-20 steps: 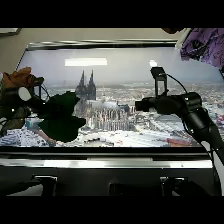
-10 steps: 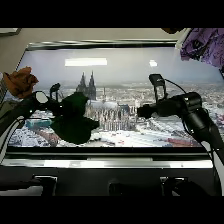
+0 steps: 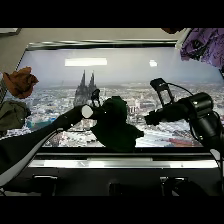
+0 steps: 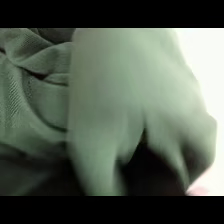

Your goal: Fold the clothes and pants, and hang the long-sleeved shirts on hangers.

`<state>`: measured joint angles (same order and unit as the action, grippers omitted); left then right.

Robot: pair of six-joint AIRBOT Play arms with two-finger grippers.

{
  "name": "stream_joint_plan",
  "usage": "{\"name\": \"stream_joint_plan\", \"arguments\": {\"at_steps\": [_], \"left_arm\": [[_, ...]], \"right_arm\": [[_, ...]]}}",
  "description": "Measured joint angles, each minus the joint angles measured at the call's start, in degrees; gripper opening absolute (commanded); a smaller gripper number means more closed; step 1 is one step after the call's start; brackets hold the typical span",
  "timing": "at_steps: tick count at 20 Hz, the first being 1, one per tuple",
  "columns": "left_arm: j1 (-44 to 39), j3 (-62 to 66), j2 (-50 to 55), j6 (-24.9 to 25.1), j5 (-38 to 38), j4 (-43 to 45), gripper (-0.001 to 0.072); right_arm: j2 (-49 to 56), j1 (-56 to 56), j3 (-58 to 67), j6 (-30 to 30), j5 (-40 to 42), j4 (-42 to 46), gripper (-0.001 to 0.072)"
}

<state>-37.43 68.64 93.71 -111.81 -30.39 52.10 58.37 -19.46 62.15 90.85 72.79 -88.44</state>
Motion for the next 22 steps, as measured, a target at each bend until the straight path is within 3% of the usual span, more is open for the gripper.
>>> {"name": "stream_joint_plan", "arguments": {"at_steps": [1,5,10,12,14,18,21,22], "left_arm": [[0.15,0.09,0.39,-0.46,0.52,-0.15,0.0555],[8.76,0.28,-3.32,5.01,-6.14,-0.48,0.0556],[24.46,0.35,-9.77,13.94,-17.92,-0.50,0.0555],[29.16,0.28,-10.73,15.63,-21.03,-0.46,0.0555],[32.22,0.24,-11.23,16.68,-23.34,-0.55,0.0555],[34.91,0.22,-11.52,17.55,-25.22,-0.57,0.0555],[35.52,0.22,-11.47,17.81,-25.79,-0.61,0.0554],[35.60,0.22,-11.45,17.84,-26.08,-0.63,0.0553]], "right_arm": [[-0.17,0.15,0.00,0.07,0.20,0.92,0.0402],[-1.73,8.13,-1.01,0.66,0.96,-0.92,0.0414],[-4.74,21.86,-15.23,3.72,-0.87,-25.11,0.0421],[-5.16,21.05,-22.49,4.59,-4.11,-33.81,0.0425],[-5.38,17.44,-28.09,4.35,-8.57,-39.50,0.0477],[-4.07,7.37,-34.05,0.09,-19.04,-44.63,0.0474],[-0.11,1.99,-35.56,-2.64,-24.85,-46.01,0.0282],[1.16,0.96,-35.82,-3.10,-26.36,-46.25,0.0143]]}}
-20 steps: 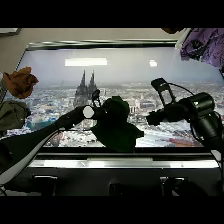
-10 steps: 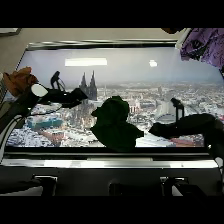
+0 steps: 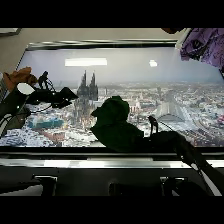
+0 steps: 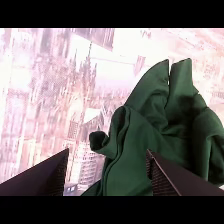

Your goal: Fold the clothes and pants, and hang the long-sleeved shirts on hangers.

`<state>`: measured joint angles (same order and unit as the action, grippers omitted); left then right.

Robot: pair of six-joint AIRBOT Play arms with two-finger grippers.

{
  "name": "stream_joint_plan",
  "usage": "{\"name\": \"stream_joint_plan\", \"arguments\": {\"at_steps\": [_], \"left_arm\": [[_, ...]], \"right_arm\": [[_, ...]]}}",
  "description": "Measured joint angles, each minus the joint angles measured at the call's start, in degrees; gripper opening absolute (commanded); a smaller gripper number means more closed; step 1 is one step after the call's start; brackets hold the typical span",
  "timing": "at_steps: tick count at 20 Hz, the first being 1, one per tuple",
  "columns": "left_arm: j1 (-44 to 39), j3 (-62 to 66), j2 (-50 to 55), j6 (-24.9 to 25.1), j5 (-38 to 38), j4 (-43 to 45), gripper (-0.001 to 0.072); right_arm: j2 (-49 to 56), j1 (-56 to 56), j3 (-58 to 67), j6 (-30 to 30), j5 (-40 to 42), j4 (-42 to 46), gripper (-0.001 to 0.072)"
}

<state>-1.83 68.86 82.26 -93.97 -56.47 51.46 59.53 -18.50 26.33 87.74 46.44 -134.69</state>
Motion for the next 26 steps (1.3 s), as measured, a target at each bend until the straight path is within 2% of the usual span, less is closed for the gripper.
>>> {"name": "stream_joint_plan", "arguments": {"at_steps": [1,8,12,13,14,15,19,22,26], "left_arm": [[0.07,0.00,0.11,0.07,-0.15,0.00,0.0554],[-3.85,-0.37,6.08,3.15,-0.37,-1.09,0.0551],[-8.90,-0.39,11.74,6.05,1.07,-3.80,0.0532],[-9.97,-0.39,12.87,6.49,1.60,-4.26,0.0499],[-10.93,-0.39,13.88,6.67,2.25,-4.52,0.0337],[-11.74,-0.39,14.75,6.88,3.06,-4.87,0.0010],[-11.78,0.72,15.74,7.58,5.68,-5.16,0.0012],[-8.55,5.01,11.41,7.67,5.40,-2.51,0.0012],[-2.69,15.93,0.52,6.78,1.18,6.47,0.0013]], "right_arm": [[0.92,-0.70,-0.17,-0.44,-1.07,-0.15,0.0031],[-0.46,-2.19,0.72,-3.15,-1.31,2.60,0.0030],[-2.23,-2.29,0.90,-4.92,0.17,4.70,0.0030],[-2.54,-2.29,0.90,-5.14,0.44,4.94,0.0030],[-2.84,-2.32,0.92,-5.33,0.76,5.14,0.0030],[-3.19,-2.32,0.92,-5.35,0.96,5.38,0.0030],[-6.14,-2.32,3.39,-8.13,2.58,10.60,0.0029],[-7.82,-2.32,13.55,-13.73,7.43,24.24,0.0030],[-8.57,-2.32,37.22,-16.92,14.49,43.47,0.0030]]}}
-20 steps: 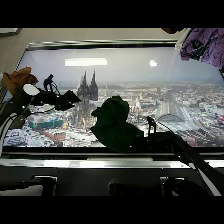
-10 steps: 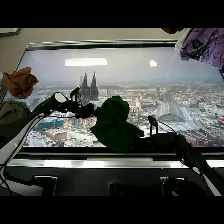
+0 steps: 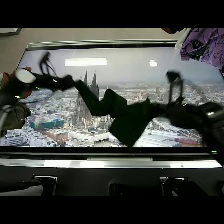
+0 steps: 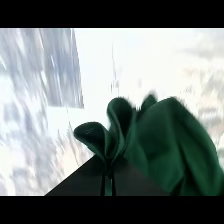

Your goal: Fold the clothes and pants, and hang the long-sleeved shirts on hangers.

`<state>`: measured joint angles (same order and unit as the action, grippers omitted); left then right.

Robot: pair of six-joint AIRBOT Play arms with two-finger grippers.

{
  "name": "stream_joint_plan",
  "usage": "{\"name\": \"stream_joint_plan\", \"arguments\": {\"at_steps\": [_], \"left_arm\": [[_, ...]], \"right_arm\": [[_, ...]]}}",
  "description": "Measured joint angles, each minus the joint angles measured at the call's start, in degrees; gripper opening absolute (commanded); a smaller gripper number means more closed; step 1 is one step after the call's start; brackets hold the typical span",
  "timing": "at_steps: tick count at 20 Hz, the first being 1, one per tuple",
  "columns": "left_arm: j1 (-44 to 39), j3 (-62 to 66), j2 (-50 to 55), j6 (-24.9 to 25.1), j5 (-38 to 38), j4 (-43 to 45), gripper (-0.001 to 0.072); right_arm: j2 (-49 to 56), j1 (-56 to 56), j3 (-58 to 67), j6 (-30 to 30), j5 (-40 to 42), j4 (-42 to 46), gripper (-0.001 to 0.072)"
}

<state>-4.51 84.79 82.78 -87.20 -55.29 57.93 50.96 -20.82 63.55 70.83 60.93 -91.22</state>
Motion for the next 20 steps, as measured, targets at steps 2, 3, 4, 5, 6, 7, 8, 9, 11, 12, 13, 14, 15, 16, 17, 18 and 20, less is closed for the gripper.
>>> {"name": "stream_joint_plan", "arguments": {"at_steps": [2,3,4,5,6,7,8,9,11,12,13,14,15,16,17,18,20], "left_arm": [[2.60,5.38,-6.38,-0.28,-2.12,4.09,0.0014],[3.89,7.76,-10.12,-0.52,-3.28,6.36,0.0014],[5.01,9.60,-13.94,-0.96,-4.13,8.57,0.0014],[5.95,10.91,-17.90,-1.64,-4.68,10.86,0.0014],[6.64,11.80,-21.51,-2.71,-5.31,13.16,0.0014],[7.19,12.48,-25.35,-4.04,-6.16,15.98,0.0014],[7.56,12.94,-28.68,-5.44,-6.93,18.62,0.0014],[7.85,13.29,-31.74,-6.93,-7.76,21.11,0.0014],[8.24,13.73,-37.16,-9.88,-8.92,25.64,0.0014],[8.31,13.86,-38.88,-11.06,-9.33,27.43,0.0014],[8.39,13.94,-40.11,-12.17,-9.53,29.24,0.0014],[8.46,13.94,-40.50,-12.96,-9.94,30.27,0.0014],[8.48,13.81,-40.19,-13.42,-10.73,30.95,0.0014],[8.50,13.62,-39.10,-13.79,-11.72,31.71,0.0014],[8.52,13.29,-37.38,-13.79,-12.87,32.28,0.0014],[8.52,12.74,-34.82,-13.79,-14.25,32.65,0.0014],[8.52,11.34,-28.35,-13.79,-15.87,33.14,0.0014]], "right_arm": [[-0.22,0.00,13.05,0.28,3.98,6.05,0.0030],[-0.31,0.00,19.54,1.18,6.23,8.20,0.0030],[-0.55,0.00,25.57,1.97,8.66,9.75,0.0030],[-0.94,0.00,30.64,2.71,10.62,10.80,0.0030],[-1.53,0.00,35.34,3.30,12.85,11.61,0.0030],[-2.27,0.00,38.88,3.76,14.38,12.28,0.0030],[-3.17,0.00,41.68,4.15,15.43,12.81,0.0030],[-4.17,0.00,43.95,4.17,16.13,13.25,0.0030],[-5.49,0.00,46.58,4.57,17.40,13.73,0.0031],[-5.60,0.00,47.34,4.57,17.64,13.94,0.0031],[-5.25,0.00,47.89,4.59,18.23,14.12,0.0031],[-4.46,0.00,48.22,4.85,18.53,14.43,0.0030],[-3.34,0.00,48.26,5.27,18.53,14.97,0.0030],[-1.95,0.00,47.95,5.68,18.60,15.76,0.0032],[0.00,0.00,47.10,6.23,18.43,16.68,0.0032],[2.19,0.00,45.62,6.73,17.81,17.18,0.0032],[6.71,0.00,41.03,7.15,14.95,17.29,0.0032]]}}
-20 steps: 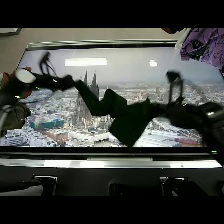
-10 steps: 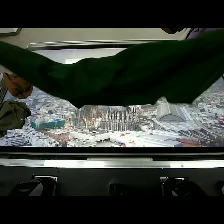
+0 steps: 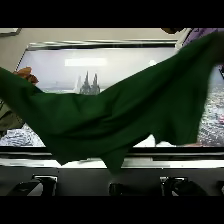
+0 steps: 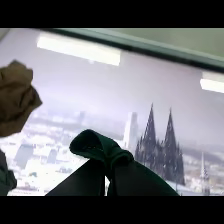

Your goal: Fold the clothes and pants, and hang the long-sleeved shirts on hangers.

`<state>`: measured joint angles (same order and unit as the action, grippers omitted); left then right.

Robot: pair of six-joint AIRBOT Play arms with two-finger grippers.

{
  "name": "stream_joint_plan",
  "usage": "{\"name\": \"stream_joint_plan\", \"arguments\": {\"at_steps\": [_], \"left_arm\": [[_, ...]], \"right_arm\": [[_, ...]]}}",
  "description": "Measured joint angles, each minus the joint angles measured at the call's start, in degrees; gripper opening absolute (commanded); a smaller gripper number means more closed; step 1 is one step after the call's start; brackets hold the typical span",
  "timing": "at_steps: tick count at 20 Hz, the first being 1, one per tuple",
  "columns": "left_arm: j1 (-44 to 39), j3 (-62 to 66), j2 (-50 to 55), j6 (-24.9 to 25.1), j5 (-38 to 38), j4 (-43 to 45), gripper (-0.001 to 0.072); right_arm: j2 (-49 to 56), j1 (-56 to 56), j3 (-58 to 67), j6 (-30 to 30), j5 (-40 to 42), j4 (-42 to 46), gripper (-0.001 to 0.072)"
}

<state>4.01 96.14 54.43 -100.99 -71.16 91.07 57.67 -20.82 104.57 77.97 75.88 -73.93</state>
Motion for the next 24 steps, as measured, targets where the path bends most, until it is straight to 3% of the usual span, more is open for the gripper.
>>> {"name": "stream_joint_plan", "arguments": {"at_steps": [4,9,10,12,13,18,24], "left_arm": [[-0.15,-2.25,17.88,0.00,-0.33,-0.31,0.0016],[-0.24,-2.95,40.46,-0.02,5.11,-10.43,0.0025],[-0.15,-3.02,43.65,0.00,5.73,-12.83,0.0115],[0.35,-3.04,47.17,0.37,6.12,-16.09,0.0540],[0.90,-3.06,47.89,1.20,5.73,-17.14,0.0616],[5.70,-7.69,39.89,5.73,0.72,-19.61,0.0616],[8.63,-44.89,12.26,5.49,2.99,-26.62,0.0616]], "right_arm": [[11.41,0.76,-12.31,-0.50,-10.97,-4.92,0.0031],[27.87,4.48,-18.82,-1.51,-22.77,-16.44,0.0031],[30.18,5.27,-19.23,-1.51,-23.96,-18.53,0.0031],[33.44,7.06,-19.76,-0.79,-25.33,-22.43,0.0032],[34.27,8.02,-19.87,0.22,-25.46,-24.09,0.0032],[33.24,14.19,-20.09,9.07,-20.02,-29.77,0.0032],[30.12,18.40,-20.17,14.08,-13.99,-34.84,0.0032]]}}
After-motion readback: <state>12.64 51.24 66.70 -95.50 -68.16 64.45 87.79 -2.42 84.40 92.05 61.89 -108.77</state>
